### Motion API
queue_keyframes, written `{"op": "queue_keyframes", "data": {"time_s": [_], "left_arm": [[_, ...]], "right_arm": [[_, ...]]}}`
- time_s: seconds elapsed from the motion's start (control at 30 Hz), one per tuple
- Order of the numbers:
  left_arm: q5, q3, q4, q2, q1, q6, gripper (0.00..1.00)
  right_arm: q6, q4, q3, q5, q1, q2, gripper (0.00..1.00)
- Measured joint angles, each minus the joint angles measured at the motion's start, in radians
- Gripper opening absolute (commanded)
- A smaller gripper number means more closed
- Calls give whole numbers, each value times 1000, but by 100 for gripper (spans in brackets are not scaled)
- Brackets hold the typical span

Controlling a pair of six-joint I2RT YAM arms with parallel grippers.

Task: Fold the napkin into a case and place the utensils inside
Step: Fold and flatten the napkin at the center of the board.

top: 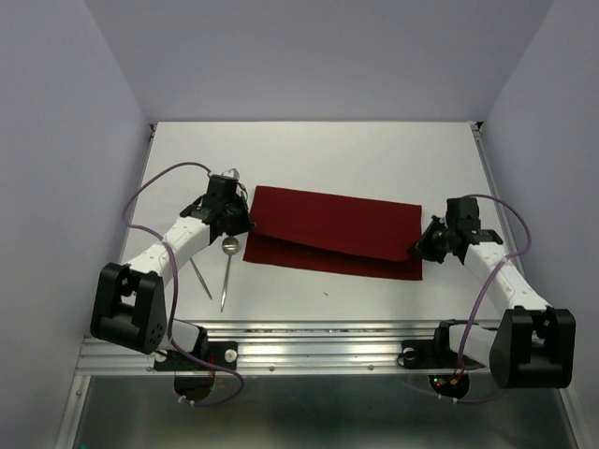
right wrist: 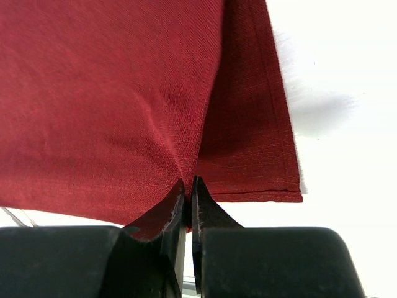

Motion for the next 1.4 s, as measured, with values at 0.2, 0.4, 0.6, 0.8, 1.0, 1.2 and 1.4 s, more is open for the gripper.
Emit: {"op": "queue_keyframes", "data": {"time_s": [0.2,0.4,0.6,0.8,1.0,1.2,1.4], "left_arm": [[0,0,-29,-65,-2,-8,0],[0,-61,-12,-82,-13,-33,0],[0,-110,-1,-57,-21,-54,0],[0,-110,14,-32,-29,-67,0],[-1,-111,16,-18,-35,-75,0],[-6,-111,15,-19,-41,-82,0],[-13,-103,-27,-55,-42,-82,0]], "right_arm": [[9,-10,2,-1,0,-20,3],[24,2,-27,-1,0,-20,3],[30,24,-78,-1,0,0,3],[34,43,-97,-1,0,2,4],[36,56,-119,0,0,2,4],[39,58,-121,2,0,11,4],[47,54,-120,23,0,-6,4]]}}
